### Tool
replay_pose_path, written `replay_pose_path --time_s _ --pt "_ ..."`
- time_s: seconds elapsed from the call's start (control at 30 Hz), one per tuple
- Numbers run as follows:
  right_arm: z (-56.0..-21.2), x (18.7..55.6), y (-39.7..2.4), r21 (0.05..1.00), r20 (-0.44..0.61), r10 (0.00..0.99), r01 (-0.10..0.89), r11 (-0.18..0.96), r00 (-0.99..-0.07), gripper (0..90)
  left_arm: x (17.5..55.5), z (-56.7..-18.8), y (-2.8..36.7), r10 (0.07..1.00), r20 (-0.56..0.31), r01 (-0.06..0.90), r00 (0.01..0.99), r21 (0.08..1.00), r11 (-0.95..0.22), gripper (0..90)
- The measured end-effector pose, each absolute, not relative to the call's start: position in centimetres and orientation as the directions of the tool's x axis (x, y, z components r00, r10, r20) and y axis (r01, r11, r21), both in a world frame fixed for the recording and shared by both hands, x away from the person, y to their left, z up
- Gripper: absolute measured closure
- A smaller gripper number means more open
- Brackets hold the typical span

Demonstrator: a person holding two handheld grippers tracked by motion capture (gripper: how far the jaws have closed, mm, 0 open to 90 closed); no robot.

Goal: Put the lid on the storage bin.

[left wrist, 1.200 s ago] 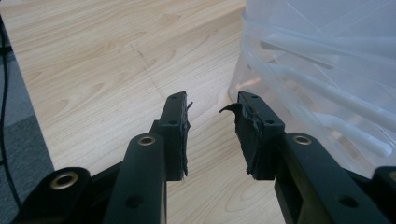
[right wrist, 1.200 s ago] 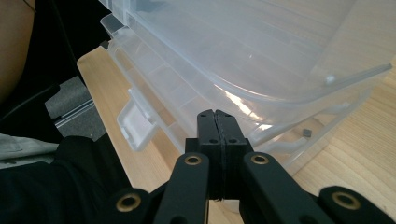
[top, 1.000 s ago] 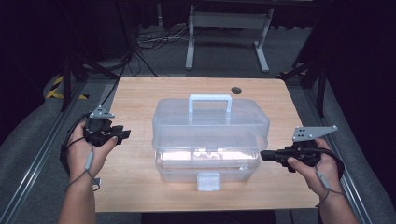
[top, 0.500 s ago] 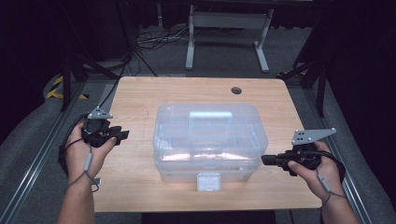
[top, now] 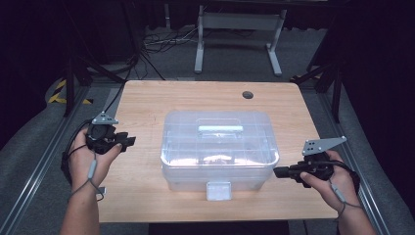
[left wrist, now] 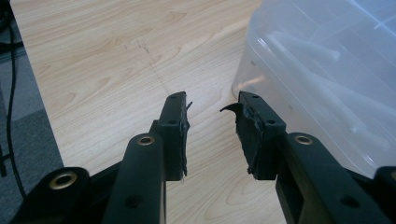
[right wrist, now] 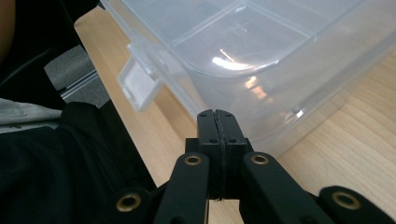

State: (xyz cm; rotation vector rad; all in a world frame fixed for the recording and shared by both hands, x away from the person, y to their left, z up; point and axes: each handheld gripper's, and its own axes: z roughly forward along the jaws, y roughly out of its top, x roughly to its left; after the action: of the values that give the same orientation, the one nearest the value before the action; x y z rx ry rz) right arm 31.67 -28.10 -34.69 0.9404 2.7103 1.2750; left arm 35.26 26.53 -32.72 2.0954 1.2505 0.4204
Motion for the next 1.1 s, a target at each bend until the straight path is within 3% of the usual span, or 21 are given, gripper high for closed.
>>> replay_pose_path --time_s 0.37,0.57,1.1 --pt "-32.5 31.1 -30.1 0.743 0.253 0.483 0.488 0.458 -0.838 89.9 34.5 -32.6 26.9 0.871 -0.049 0.649 0.488 0.688 -0.325 63.1" --pt "-31.4 31.9 -32.3 0.790 0.245 0.525 0.482 0.380 -0.815 87.8 33.8 -33.2 28.0 0.870 -0.111 0.652 0.480 0.709 -0.270 62.7" --pt "-33.4 35.8 -37.0 0.872 0.160 0.729 0.442 0.211 -0.665 48.1 34.0 -34.8 28.7 0.881 -0.095 0.651 0.463 0.711 -0.265 56.6"
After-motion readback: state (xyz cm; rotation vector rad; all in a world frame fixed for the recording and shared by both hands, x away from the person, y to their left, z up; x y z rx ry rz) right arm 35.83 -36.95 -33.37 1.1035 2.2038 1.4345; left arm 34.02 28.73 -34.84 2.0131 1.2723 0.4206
